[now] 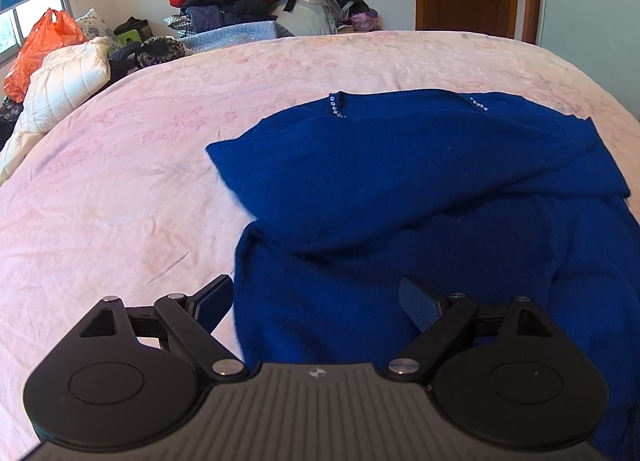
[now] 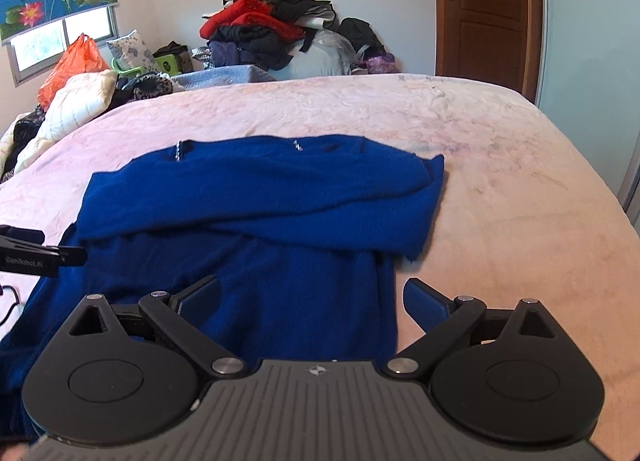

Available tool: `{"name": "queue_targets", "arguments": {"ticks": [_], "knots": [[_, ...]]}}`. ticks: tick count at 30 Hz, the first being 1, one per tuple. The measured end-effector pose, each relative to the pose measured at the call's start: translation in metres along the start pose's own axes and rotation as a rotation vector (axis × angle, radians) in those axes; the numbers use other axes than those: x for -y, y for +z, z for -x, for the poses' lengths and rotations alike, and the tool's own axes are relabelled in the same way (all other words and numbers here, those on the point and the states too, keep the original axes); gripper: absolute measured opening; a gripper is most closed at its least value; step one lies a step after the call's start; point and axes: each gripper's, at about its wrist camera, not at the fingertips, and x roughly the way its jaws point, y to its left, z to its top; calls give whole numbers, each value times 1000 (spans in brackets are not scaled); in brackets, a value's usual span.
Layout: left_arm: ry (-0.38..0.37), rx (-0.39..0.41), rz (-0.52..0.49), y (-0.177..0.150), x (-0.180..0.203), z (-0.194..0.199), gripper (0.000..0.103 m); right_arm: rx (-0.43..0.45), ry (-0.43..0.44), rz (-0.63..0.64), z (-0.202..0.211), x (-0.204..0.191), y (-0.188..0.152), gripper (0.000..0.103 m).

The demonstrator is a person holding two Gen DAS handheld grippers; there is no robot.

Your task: Fold small clothes

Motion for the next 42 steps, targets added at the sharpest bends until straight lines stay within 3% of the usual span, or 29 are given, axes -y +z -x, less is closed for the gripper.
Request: {"name": "queue_targets", "arguments": {"ticks": [7,13,17,23,26,32,36,42], "knots": [[-40,-24,39,-31,-36,28,91,-7,7,-23,33,13,-25,99],[-94,-98,74,-62,-67,48,91,-22,-2,-57,64,28,-41,99],[-170,-157,92,-81,-79,60,91,-61,26,-96,78,37,-56,99],[-344,-238,122,-109,-84,72,91,-167,169,-122,93,36,-89,96],[-397,-249,100,-119,-79,77,91,-225,202,-126,97,32,-105,92],[-529,-264,54,-125,-66,85,91,-252,315,-141,111,18,-117,83],[-539,-242,74,-126,-57,83,90,-269,440,-128,107,-3,-120,83],[-578,-219,133,-122,-47,79,89,-238,588,-260,76,-22,-113,80]]}}
